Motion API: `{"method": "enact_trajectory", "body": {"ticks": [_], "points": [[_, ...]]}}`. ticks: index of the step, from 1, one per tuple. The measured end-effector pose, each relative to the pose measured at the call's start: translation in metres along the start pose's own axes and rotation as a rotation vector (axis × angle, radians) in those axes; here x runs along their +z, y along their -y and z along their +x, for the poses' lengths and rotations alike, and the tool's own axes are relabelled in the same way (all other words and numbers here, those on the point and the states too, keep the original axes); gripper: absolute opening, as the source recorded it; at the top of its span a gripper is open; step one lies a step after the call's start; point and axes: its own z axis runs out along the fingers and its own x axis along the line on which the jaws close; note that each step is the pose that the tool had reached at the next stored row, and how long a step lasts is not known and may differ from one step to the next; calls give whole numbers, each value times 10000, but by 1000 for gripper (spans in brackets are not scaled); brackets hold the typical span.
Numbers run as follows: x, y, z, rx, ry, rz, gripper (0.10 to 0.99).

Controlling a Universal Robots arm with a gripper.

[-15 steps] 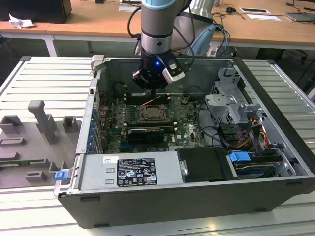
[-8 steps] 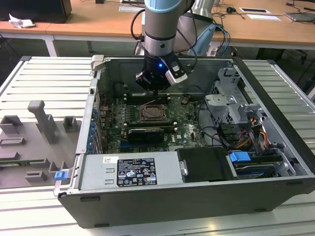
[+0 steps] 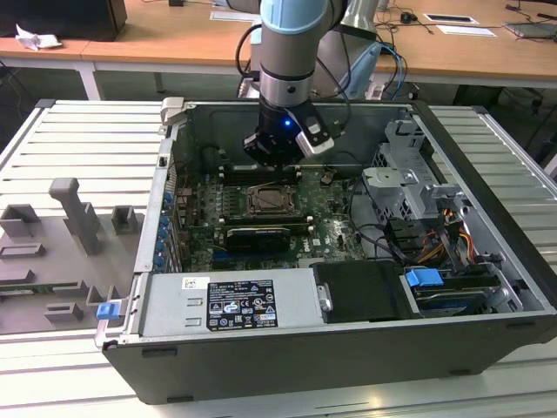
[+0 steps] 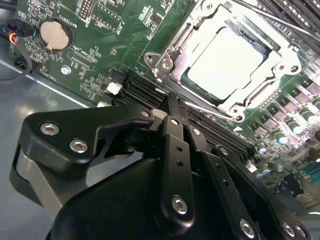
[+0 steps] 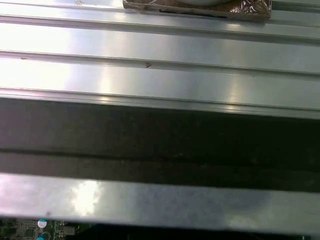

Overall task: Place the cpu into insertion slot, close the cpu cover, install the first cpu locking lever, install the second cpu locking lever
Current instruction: 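Install the first cpu locking lever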

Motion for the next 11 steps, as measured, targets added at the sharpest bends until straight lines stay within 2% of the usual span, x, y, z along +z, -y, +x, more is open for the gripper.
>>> {"method": "enact_trajectory", "body": {"ticks": [11], "points": [[72, 20, -13, 63, 7, 4, 106]]}}
